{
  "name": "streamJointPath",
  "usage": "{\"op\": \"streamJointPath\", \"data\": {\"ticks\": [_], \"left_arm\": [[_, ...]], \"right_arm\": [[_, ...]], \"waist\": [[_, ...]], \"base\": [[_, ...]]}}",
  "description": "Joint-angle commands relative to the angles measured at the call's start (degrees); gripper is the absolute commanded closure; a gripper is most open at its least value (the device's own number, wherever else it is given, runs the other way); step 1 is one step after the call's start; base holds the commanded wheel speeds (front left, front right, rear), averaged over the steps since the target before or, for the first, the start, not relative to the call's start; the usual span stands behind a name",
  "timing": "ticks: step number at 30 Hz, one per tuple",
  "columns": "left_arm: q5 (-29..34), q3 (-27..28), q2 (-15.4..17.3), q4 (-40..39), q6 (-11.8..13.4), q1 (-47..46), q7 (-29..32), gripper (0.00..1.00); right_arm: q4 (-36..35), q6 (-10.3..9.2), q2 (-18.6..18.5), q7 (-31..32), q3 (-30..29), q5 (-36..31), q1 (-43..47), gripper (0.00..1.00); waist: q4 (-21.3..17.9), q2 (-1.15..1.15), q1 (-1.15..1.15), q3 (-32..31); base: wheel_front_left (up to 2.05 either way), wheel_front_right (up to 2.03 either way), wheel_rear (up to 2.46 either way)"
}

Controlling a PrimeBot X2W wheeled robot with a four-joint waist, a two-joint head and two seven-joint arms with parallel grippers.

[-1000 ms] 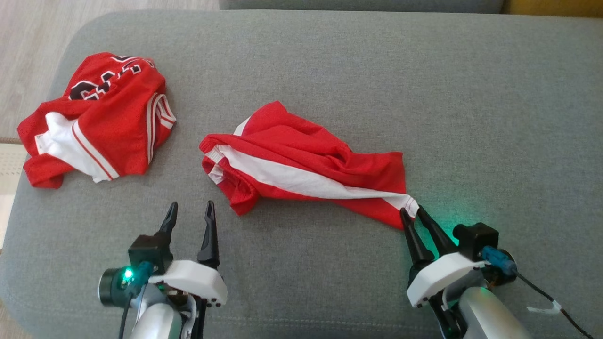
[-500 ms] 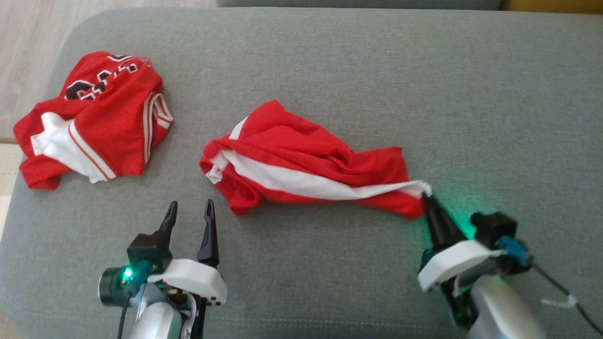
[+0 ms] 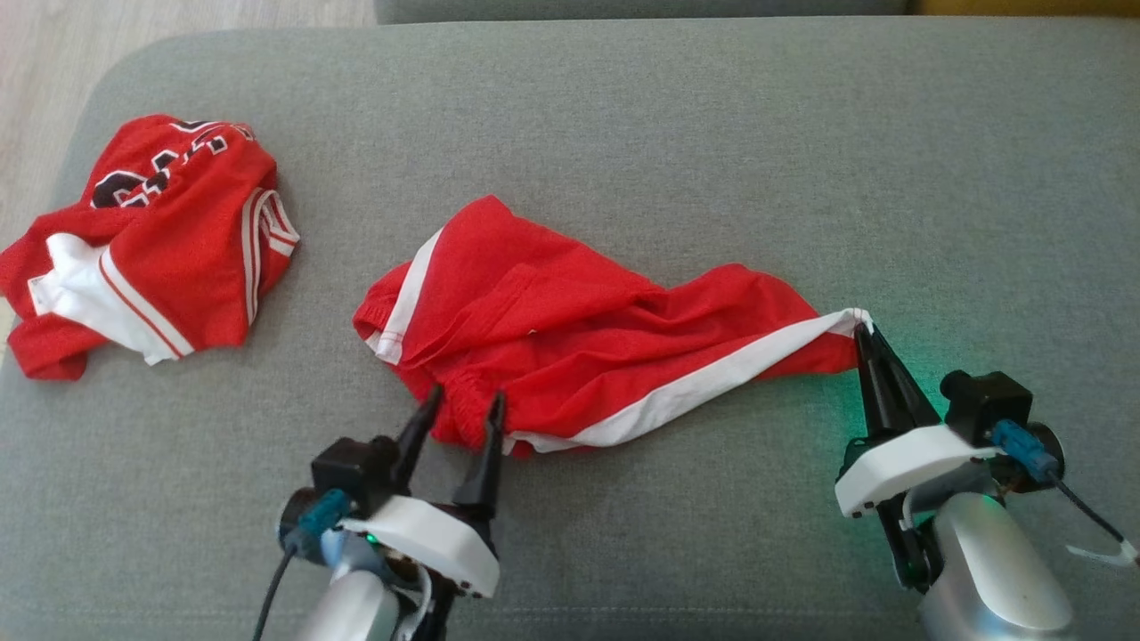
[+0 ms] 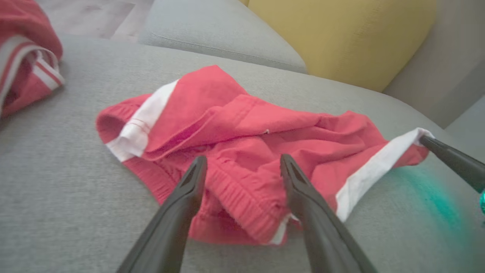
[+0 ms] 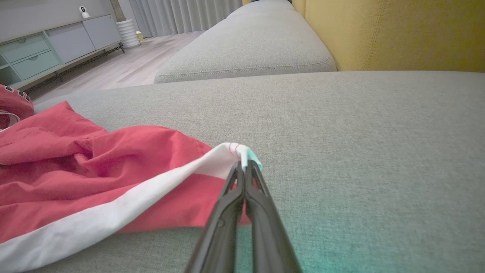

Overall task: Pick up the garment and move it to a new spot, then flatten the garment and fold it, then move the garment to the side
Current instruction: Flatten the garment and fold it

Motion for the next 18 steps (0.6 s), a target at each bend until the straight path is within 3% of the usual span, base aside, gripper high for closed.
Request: {"op": "streamJointPath", "data": {"ticks": [1, 9, 18], "left_arm": [[-0.8, 0.8, 0.4, -1.4, -0.9, -1.7, -0.3, 0.0], [-0.7, -2.7, 0.4, -1.4, -3.9, -0.2, -0.3, 0.0], [2.7, -1.9, 0.4, -2.0, -2.4, 2.0, -0.3, 0.0]], "right_arm": [[-1.6, -0.05, 0.3, -0.2, 1.1, -0.3, -1.4, 1.0], [-1.0, -0.05, 1.1, -0.2, 1.0, -0.1, -1.4, 1.0], [-0.8, -0.05, 1.3, -0.2, 0.6, -0.4, -1.6, 1.0]], "waist": [[0.1, 0.0, 0.0, 0.0], [1.4, 0.0, 0.0, -0.4], [2.3, 0.0, 0.0, -0.8]], "base": [[0.0, 0.0, 0.0], [0.0, 0.0, 0.0], [0.0, 0.0, 0.0]]}}
